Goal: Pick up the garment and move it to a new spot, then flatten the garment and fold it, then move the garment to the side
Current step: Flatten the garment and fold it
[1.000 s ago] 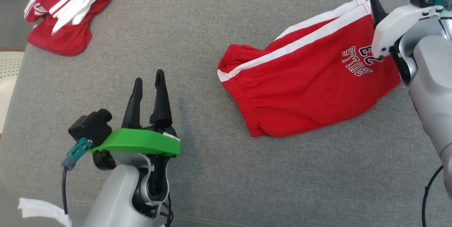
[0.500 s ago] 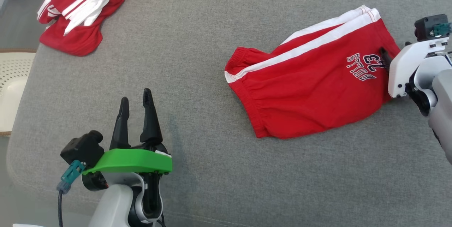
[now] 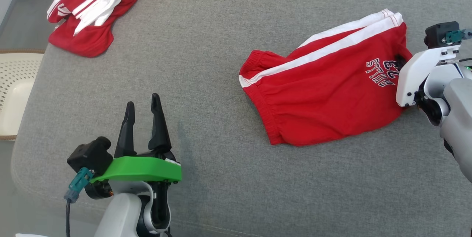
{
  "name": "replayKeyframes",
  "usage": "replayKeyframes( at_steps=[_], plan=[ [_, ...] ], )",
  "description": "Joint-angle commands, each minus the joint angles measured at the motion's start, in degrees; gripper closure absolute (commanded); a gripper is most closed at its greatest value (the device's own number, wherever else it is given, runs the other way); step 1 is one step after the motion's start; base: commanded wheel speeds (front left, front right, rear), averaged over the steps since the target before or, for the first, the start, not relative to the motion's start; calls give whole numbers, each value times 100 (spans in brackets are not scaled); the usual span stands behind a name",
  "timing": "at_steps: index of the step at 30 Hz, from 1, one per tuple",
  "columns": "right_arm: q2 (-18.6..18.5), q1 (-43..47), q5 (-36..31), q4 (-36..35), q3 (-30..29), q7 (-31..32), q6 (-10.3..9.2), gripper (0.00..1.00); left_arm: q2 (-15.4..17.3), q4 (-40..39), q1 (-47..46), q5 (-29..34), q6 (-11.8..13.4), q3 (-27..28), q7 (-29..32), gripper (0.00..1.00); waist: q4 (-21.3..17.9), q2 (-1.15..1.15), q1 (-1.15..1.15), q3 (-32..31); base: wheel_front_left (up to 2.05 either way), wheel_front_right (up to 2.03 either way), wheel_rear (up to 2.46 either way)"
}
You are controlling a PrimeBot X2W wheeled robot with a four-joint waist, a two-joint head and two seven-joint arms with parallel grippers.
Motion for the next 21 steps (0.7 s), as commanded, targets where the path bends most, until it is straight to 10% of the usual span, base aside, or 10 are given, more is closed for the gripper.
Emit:
replayKeyframes(
  at_steps=[1,21],
  plan=[
    [13,87,61,74,-8,-167,-1,100,5,24,11,59,-21,4,-2,0,-101,0,0,-76,0,0,0],
    [-19,1246,842,69,-432,-1861,-3,100,76,300,299,272,29,-294,75,0,-1480,0,0,-751,0,0,0]
  ],
)
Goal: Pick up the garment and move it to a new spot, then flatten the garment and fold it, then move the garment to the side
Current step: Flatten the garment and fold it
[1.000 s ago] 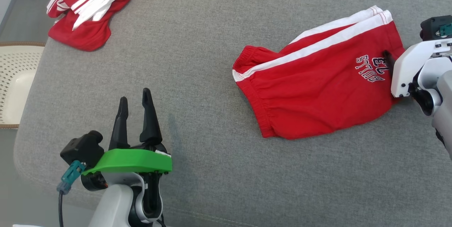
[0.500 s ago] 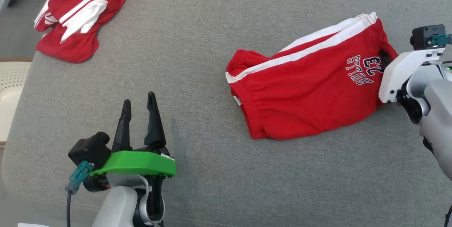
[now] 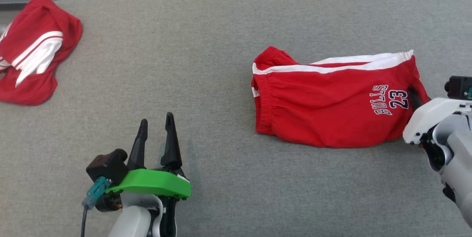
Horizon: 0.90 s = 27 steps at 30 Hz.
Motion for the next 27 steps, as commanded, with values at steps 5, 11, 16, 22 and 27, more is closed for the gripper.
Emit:
replayKeyframes(
  at_steps=[5,11,16,22,27],
  plan=[
    [136,323,159,7,-204,-239,-6,100,93,-26,122,70,71,-40,54,0,-436,0,0,-194,0,0,0],
    [293,311,102,-53,-279,-324,-6,100,111,-40,111,79,102,-69,76,0,-433,0,0,-234,0,0,0],
    [357,163,-26,-268,-253,-363,-6,100,85,-9,117,40,105,-86,56,0,-323,0,0,-326,0,0,0],
    [643,-67,-336,-811,-43,-365,-5,100,93,71,151,123,127,-119,24,0,-133,0,0,-530,0,0,0],
    [1104,-179,-464,-1370,300,-36,-6,100,94,150,168,195,149,-132,-16,0,94,0,0,-622,0,0,0]
  ],
)
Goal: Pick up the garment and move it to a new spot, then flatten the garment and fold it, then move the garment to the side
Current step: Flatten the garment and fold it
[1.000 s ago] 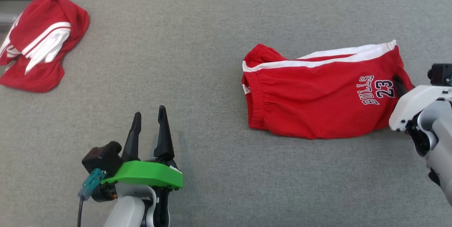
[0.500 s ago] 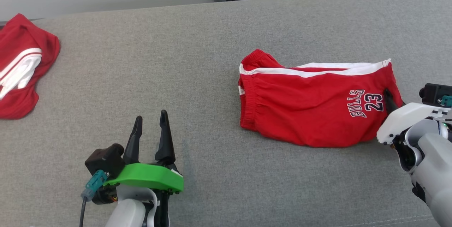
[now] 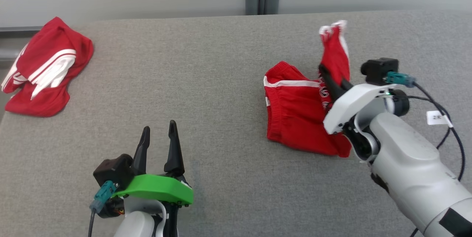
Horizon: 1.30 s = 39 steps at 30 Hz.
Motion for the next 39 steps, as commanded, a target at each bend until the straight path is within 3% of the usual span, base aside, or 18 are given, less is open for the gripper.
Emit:
replayKeyframes(
  at_steps=[1,8,19,20,21,22,23,32,39],
  plan=[
    [73,-55,-54,-97,61,79,-5,100,24,27,107,26,13,1,-44,0,169,0,0,-72,0,0,0],
    [480,76,-278,-143,468,553,-4,100,-50,84,24,-37,-46,-38,-62,0,543,0,0,-4,0,0,0],
    [542,342,-617,9,592,777,-5,100,-96,103,75,-57,-82,52,-92,0,599,0,0,61,0,0,0],
    [556,356,-625,-3,602,784,-5,84,-98,102,73,-57,-79,55,-89,0,581,0,0,69,0,0,0],
    [578,377,-631,-13,609,809,-5,58,-101,106,67,-52,-82,58,-90,0,557,0,0,75,0,0,0],
    [595,388,-646,-42,621,809,-4,13,-101,107,60,-47,-87,57,-92,0,537,0,0,81,0,0,0],
    [609,402,-656,-93,644,794,-5,0,-102,107,51,-44,-86,60,-93,0,517,0,0,87,0,0,0],
    [467,629,-559,-882,730,540,-5,0,-116,148,20,-15,-121,33,-92,0,300,0,0,41,0,0,0],
    [143,763,-899,-1359,1,154,-4,0,-120,170,49,19,-126,13,-93,0,197,0,0,-6,0,0,0]
  ],
)
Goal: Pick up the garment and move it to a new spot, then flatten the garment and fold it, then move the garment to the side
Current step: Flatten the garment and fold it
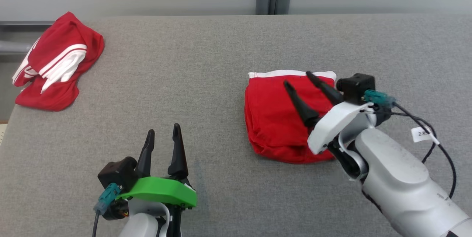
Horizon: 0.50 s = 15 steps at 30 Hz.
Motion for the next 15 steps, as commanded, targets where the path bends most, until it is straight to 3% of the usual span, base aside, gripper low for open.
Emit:
replayKeyframes(
  at_steps=[1,10,15],
  plan=[
    [-58,114,-168,-61,-177,-103,-6,0,16,9,24,41,-9,2,-16,0,-22,0,0,-8,0,0,0],
    [-54,410,-1209,-78,-914,-150,-6,0,9,45,-62,53,-45,-70,-17,0,22,0,0,50,0,0,0],
    [103,627,-1550,-12,-853,-139,-6,0,8,76,-77,77,-61,-55,-16,0,68,0,0,79,0,0,0]
  ],
)
